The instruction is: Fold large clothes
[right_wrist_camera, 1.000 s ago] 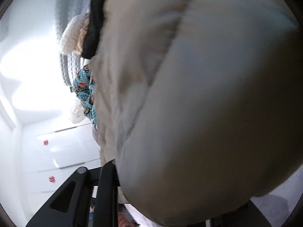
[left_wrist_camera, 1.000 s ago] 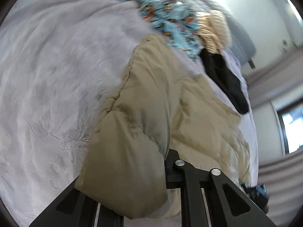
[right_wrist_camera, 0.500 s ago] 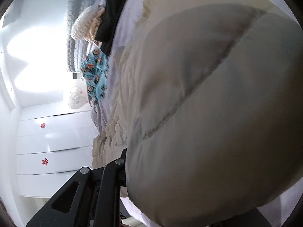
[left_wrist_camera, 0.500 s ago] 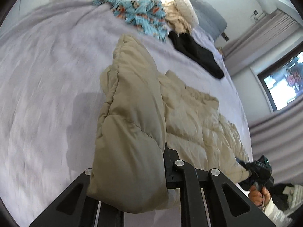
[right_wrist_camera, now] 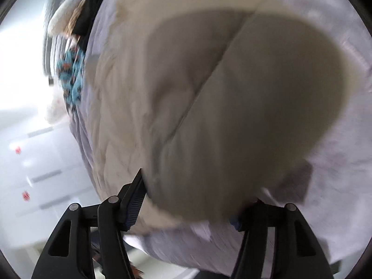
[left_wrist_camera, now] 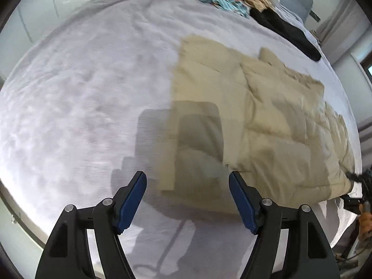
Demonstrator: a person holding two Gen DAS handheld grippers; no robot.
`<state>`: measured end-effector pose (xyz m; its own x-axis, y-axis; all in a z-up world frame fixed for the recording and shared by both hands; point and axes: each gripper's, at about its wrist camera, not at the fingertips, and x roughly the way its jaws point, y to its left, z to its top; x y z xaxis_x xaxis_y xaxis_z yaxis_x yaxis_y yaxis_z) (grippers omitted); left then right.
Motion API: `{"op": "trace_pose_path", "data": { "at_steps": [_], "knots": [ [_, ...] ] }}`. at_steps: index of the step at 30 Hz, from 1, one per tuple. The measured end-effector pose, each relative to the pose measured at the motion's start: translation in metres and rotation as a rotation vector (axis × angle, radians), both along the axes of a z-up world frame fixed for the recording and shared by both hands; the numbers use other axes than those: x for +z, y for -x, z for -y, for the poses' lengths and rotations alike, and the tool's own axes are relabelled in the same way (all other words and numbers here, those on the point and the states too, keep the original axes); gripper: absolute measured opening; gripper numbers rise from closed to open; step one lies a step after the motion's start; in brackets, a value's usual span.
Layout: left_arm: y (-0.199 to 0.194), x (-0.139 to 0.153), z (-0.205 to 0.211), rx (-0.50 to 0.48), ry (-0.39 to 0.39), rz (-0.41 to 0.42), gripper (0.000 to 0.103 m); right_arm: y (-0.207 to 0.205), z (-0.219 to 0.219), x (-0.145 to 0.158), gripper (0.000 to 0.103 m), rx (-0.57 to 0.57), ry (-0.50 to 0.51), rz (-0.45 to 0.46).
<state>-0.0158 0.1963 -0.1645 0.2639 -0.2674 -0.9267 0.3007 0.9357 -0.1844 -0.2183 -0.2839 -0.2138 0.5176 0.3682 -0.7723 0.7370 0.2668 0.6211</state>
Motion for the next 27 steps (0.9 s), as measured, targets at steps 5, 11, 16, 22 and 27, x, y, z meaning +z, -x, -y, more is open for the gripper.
{"op": "trace_pose_path", "data": {
  "at_steps": [5, 11, 16, 22, 27],
  "knots": [
    [-0.024, 0.000, -0.022, 0.007, 0.105, -0.041, 0.074, 0.018, -0.014, 0.035, 0.036, 0.113, 0.022, 0.055],
    [-0.046, -0.026, 0.000, -0.132, 0.283, -0.209, 0.073, -0.001, -0.043, 0.064, 0.020, 0.253, 0.123, 0.111],
    [-0.039, -0.046, 0.028, -0.314, 0.100, -0.240, 0.040, -0.068, -0.046, 0.041, 0.020, 0.277, 0.251, -0.049],
    [-0.046, -0.046, 0.011, -0.269, -0.060, -0.180, 0.040, -0.078, -0.043, 0.018, 0.014, 0.241, 0.249, -0.147],
    [-0.056, -0.022, -0.010, -0.124, -0.092, -0.105, 0.040, -0.076, -0.045, 0.025, 0.014, 0.217, 0.256, -0.168]
  ]
}}
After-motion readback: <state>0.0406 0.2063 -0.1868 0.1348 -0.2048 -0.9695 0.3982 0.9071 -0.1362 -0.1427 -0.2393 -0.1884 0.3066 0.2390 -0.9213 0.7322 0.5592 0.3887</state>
